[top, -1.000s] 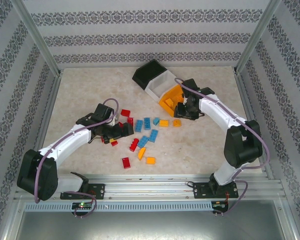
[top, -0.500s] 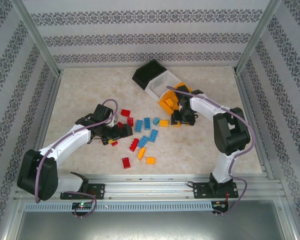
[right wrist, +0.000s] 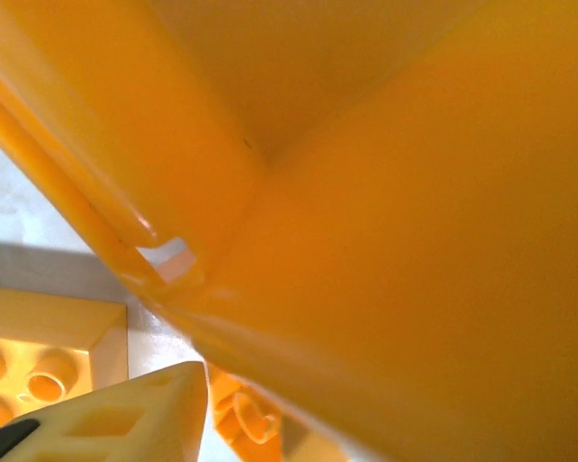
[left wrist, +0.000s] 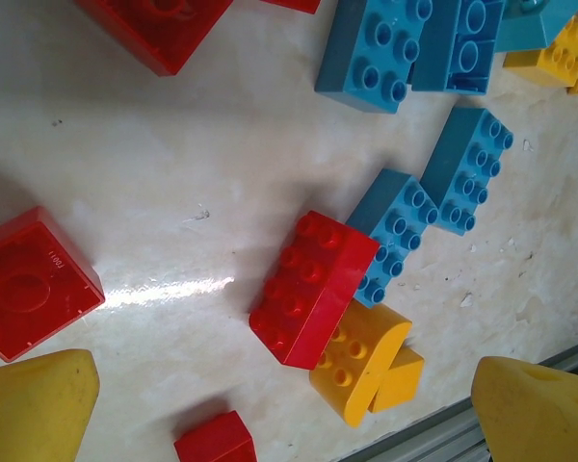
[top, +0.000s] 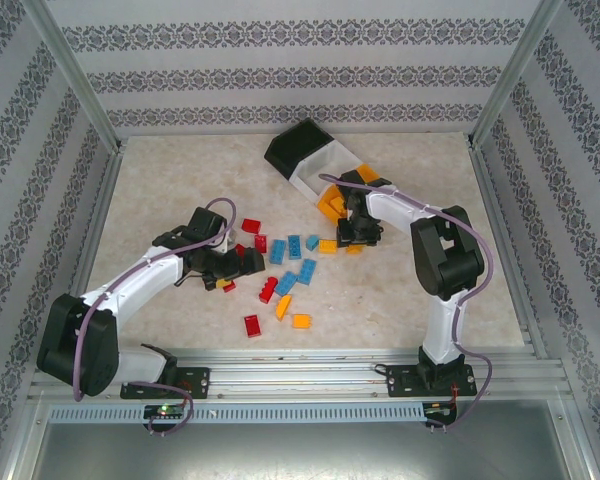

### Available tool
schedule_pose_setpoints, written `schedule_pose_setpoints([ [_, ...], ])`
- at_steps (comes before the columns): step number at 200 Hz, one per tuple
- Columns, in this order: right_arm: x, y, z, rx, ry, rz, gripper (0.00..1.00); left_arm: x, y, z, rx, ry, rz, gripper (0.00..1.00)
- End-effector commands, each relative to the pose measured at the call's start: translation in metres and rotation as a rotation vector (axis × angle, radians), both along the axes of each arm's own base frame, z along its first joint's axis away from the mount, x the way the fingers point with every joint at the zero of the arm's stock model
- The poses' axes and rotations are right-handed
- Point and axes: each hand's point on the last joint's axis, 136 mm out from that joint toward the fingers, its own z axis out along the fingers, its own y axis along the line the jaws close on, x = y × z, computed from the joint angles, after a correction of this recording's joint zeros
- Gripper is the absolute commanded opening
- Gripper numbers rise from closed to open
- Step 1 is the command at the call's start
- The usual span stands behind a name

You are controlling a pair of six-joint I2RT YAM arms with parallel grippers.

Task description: Sort the legos into containers by color

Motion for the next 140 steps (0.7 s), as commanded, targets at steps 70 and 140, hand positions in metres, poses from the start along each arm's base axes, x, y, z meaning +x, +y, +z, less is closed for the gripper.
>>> schedule_pose_setpoints([
  [70,-0.024,-0.009,0.018,-0.027,0.015,-0.031,0.28,0.003,0.002,-0.001,-0.011,0.002,-0.01,1.0],
  [140,-0.014,-0.006,0.079,0.1,-0.093,-0.111,0.26,0.003,0.003,0.004,-0.021,-0.021,-0.01,1.0],
])
